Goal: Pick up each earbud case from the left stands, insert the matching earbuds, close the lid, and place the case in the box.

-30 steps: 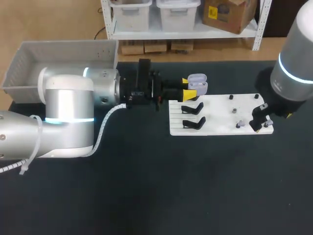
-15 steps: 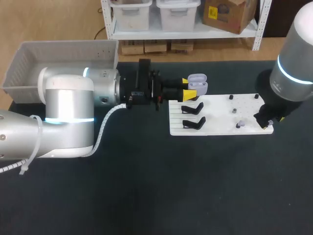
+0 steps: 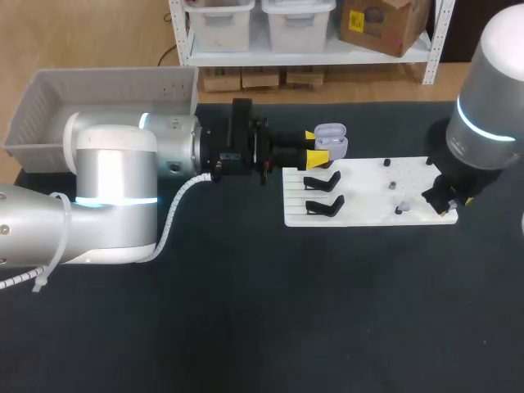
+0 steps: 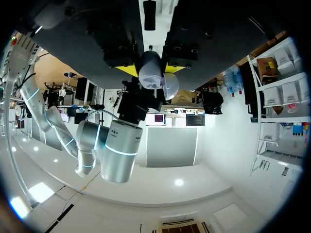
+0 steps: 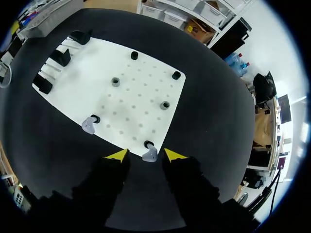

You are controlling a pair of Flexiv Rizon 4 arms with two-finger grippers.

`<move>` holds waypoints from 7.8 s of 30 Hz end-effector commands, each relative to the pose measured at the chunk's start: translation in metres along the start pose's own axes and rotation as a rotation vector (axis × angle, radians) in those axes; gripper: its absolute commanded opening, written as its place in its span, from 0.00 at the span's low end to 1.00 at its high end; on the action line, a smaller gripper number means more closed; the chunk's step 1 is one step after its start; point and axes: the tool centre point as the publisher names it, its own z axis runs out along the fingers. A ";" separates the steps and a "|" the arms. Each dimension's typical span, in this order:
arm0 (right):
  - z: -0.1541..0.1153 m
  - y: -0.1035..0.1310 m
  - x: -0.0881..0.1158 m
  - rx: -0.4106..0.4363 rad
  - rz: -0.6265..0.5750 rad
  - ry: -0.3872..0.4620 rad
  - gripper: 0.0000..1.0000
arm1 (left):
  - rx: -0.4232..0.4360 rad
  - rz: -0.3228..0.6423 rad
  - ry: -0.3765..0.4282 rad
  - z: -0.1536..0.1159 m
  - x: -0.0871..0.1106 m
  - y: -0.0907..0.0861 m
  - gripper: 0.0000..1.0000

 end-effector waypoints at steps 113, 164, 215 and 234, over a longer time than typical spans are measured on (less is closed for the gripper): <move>-0.174 0.100 -0.033 0.024 0.542 0.165 0.00 | 0.000 0.000 0.001 0.000 0.000 0.000 0.00; -0.193 0.136 -0.071 0.050 0.901 0.137 0.00 | 0.003 0.086 -0.016 0.027 0.006 -0.023 0.00; -0.159 0.140 -0.102 0.095 1.031 0.205 0.00 | 0.003 0.086 -0.016 0.027 0.006 -0.023 0.00; -0.151 0.135 -0.107 0.089 1.029 0.216 0.00 | 0.003 0.086 -0.016 0.027 0.006 -0.023 0.00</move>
